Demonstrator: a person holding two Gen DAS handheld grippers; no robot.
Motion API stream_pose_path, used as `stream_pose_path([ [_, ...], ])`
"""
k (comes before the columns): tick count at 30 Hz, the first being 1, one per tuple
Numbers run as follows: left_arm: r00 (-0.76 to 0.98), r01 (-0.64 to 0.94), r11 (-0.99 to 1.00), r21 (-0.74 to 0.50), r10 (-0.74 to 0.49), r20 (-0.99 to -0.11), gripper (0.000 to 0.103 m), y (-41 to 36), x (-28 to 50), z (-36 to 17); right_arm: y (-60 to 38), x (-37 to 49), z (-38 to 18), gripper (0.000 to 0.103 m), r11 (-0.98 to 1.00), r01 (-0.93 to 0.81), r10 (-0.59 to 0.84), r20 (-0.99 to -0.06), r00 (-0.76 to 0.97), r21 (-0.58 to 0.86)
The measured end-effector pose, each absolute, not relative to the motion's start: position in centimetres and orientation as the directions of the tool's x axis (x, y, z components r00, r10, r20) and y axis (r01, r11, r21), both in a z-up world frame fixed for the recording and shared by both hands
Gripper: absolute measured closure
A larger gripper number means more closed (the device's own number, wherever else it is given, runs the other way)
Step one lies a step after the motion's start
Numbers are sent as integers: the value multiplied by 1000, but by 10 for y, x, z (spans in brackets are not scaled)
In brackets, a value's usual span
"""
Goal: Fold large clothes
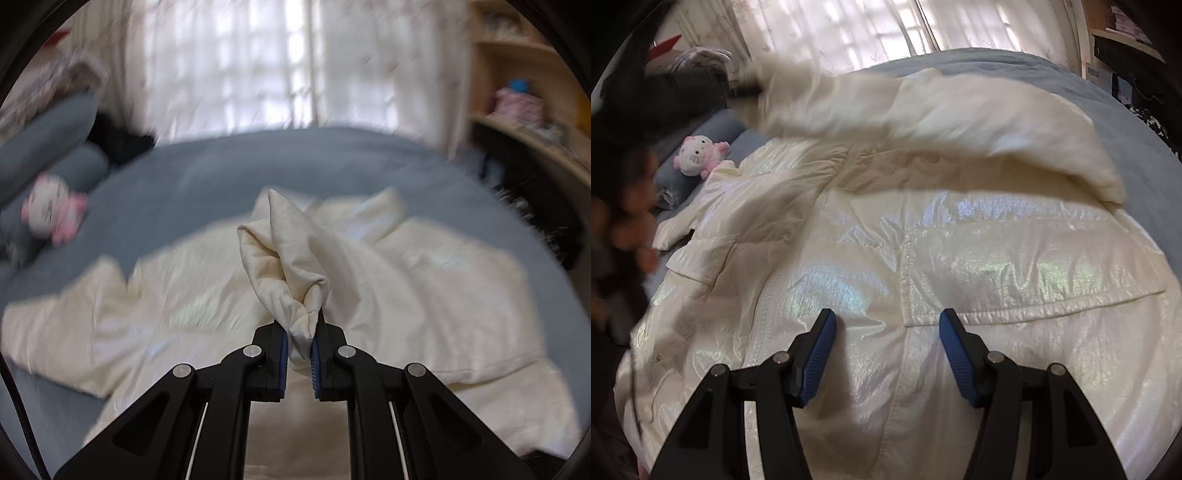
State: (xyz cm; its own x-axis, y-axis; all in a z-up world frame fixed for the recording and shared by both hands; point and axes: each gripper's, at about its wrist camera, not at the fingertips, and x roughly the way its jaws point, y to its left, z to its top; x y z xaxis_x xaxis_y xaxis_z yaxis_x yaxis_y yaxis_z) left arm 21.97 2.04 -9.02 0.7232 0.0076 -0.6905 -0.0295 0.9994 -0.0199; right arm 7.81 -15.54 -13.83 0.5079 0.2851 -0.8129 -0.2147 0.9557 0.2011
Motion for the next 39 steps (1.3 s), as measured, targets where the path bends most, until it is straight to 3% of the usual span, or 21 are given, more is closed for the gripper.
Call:
stream_pose_path([
  [3,598,-85,992,-97,-27,-801,91,49,236,-138,-162,81,-127,45,961,-168,274,-832,482,219],
  [5,605,-97,982,-163,-71,-793,83,63,231,-143,-173,83,-113,45,958,-152,286,-832,476,242],
  [8,620,-109,960,-257,-137,-772,58,81,230,-138,-201,94,-86,45,957,-121,289,-820,493,264],
  [9,612,-120,948,-294,-163,-774,40,89,233,-136,-216,103,-75,44,955,-94,288,-814,504,280],
  [10,611,-129,941,-312,-172,-773,35,90,234,-134,-227,110,-68,44,954,-79,287,-808,514,288],
  [14,599,-134,916,-378,-229,-767,34,101,248,-132,-278,159,-52,34,954,8,241,-786,570,299],
  [20,578,-94,940,-329,-217,-787,36,88,270,-139,-334,256,-98,34,892,137,309,-801,513,432],
  [23,584,-40,956,-290,-213,-784,55,73,278,-136,-340,281,-123,34,870,170,330,-803,497,462],
  [24,585,-28,961,-274,-207,-784,66,69,280,-134,-342,287,-133,34,851,178,358,-794,491,494],
  [25,587,-16,969,-248,-191,-786,78,64,283,-132,-342,290,-138,41,841,172,376,-784,495,512],
  [26,590,-2,975,-223,-178,-787,83,58,286,-129,-338,291,-138,67,853,155,369,-786,496,498],
  [27,594,15,977,-213,-180,-784,87,53,288,-125,-335,289,-135,73,874,139,343,-793,504,466],
  [29,609,38,979,-201,-183,-772,89,46,289,-120,-329,282,-119,81,926,111,241,-791,562,361],
  [31,615,48,984,-172,-165,-771,87,39,289,-124,-331,278,-123,81,940,131,186,-794,579,315],
  [33,589,38,992,-123,-121,-799,80,33,294,-140,-325,281,-140,75,960,125,151,-836,527,252],
  [35,559,20,992,-126,-116,-821,78,35,296,-151,-319,281,-140,62,969,117,125,-845,519,215],
  [39,555,-38,982,-185,-133,-821,74,57,290,-140,-329,273,-117,59,955,151,141,-837,529,256],
])
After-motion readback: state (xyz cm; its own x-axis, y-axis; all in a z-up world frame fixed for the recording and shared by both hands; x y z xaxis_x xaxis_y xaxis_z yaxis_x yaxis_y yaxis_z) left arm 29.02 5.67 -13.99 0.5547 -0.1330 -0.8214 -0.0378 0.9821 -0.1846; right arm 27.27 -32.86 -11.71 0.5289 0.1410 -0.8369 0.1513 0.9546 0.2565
